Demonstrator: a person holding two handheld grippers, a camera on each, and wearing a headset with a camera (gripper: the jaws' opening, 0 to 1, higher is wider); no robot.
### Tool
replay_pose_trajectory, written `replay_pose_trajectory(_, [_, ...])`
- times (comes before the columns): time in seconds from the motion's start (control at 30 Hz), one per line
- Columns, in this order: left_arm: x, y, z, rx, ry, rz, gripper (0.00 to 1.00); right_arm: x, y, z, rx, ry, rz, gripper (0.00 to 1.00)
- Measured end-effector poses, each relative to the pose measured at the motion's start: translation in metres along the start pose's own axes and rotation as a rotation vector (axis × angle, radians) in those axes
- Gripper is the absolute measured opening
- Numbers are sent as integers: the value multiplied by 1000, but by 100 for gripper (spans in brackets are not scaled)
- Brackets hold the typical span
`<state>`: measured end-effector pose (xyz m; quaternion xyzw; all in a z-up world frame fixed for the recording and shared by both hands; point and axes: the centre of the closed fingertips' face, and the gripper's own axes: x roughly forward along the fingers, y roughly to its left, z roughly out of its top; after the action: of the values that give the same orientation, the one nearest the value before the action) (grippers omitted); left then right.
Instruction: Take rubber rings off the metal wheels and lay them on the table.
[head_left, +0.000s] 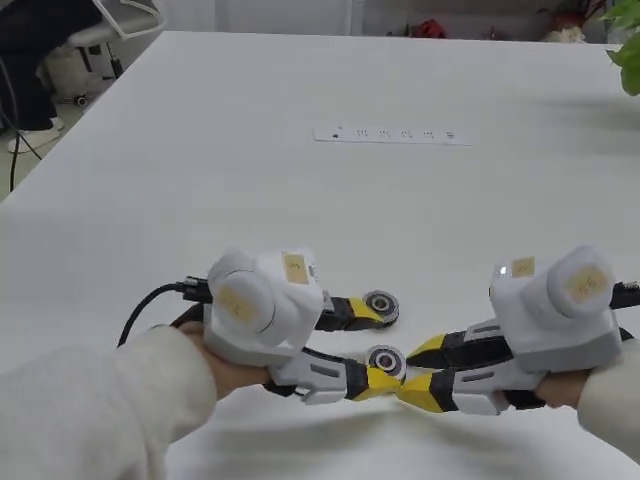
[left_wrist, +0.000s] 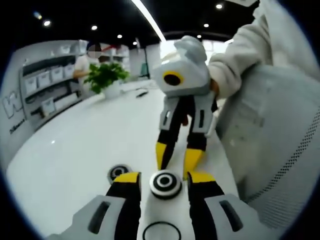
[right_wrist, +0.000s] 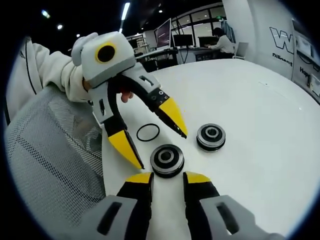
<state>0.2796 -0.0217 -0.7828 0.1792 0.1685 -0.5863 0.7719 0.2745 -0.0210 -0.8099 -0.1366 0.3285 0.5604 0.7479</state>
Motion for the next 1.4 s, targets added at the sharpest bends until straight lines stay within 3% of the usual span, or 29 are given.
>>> replay_pose_trajectory(0.2, [0,5,-1,-14,0,18,30,0,0,1,-13,-6,-4,19])
replay_pose_trajectory(0.33, [0,10,-6,-6,22,37,26,1,0,1,-21,-5,-7,17])
replay_pose_trajectory(0.7, [2,6,-8,-13,31,24,20,1,0,0,-37,-5,-10,15])
replay_pose_trajectory(0.8, [3,1,-9,-22,30,4,15,0,-1,0,-39,-5,-11,12])
replay_pose_trajectory(1.2, [3,2,-10,-44,19,14,15,-1,-4,-1,-55,-2,-29,2])
replay_pose_trajectory(1.4, [4,2,-10,-35,19,16,15,-1,-6,-2,-12,5,-41,0])
